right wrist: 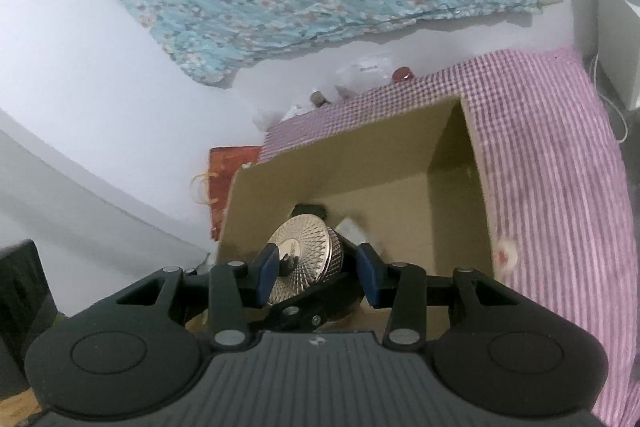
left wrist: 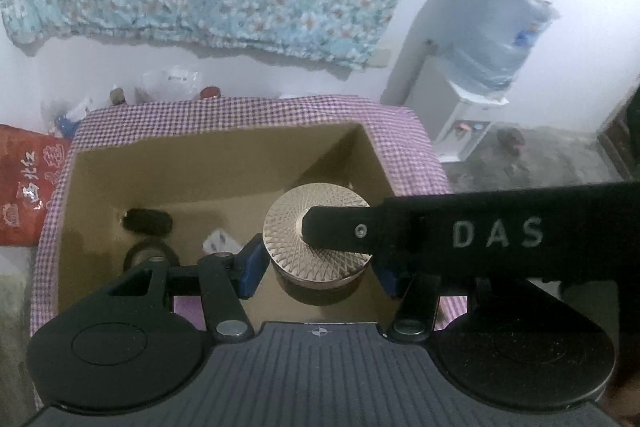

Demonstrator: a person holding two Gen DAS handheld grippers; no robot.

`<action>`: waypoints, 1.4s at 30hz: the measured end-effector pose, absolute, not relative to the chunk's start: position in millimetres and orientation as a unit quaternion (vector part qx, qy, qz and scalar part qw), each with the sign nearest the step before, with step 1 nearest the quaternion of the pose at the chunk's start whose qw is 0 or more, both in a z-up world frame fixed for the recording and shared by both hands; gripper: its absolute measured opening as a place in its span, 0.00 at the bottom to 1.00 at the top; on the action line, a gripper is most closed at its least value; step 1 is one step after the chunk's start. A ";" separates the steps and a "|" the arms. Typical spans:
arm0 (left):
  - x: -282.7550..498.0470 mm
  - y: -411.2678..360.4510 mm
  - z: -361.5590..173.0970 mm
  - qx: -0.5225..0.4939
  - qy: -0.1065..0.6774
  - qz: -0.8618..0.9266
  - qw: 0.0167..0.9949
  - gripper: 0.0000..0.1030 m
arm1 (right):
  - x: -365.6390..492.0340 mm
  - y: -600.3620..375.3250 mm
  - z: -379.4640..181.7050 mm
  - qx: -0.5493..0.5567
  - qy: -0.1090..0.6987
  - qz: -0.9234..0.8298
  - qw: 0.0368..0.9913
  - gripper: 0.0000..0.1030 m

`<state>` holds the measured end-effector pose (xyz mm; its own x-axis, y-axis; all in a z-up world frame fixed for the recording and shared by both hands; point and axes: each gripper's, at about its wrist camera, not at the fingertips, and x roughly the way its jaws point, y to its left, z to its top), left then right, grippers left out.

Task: Organize rigid objects
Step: 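Lower the gold-lidded jar into the box and open the right tool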

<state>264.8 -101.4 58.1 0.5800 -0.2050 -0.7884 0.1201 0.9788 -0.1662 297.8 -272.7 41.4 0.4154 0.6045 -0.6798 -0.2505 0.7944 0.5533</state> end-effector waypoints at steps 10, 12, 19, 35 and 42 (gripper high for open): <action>334.7 -92.5 12.1 -0.071 0.501 -0.048 0.861 0.54 | 380.5 -245.2 -7.1 0.157 0.527 0.252 0.796 0.46; 343.5 -89.9 2.0 -0.075 0.511 -0.040 0.855 0.54 | 389.1 -237.8 -15.0 0.143 0.533 0.251 0.795 0.46; 356.9 -78.4 -18.0 -0.095 0.523 -0.026 0.847 0.54 | 407.3 -221.6 -33.7 0.119 0.548 0.252 0.789 0.45; 352.1 -72.6 -13.8 -0.137 0.527 -0.027 0.838 0.61 | 407.0 -232.0 -33.5 0.135 0.530 0.257 0.797 0.43; 315.7 -79.8 32.4 -0.124 0.507 -0.056 0.851 0.70 | 369.6 -273.6 6.2 0.212 0.487 0.280 0.800 0.43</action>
<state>315.7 -79.8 32.4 0.4787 -0.2216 -0.8496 -0.0303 0.9629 -0.2682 369.6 -273.6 6.2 0.3694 0.6537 -0.6604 -0.2417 0.7538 0.6110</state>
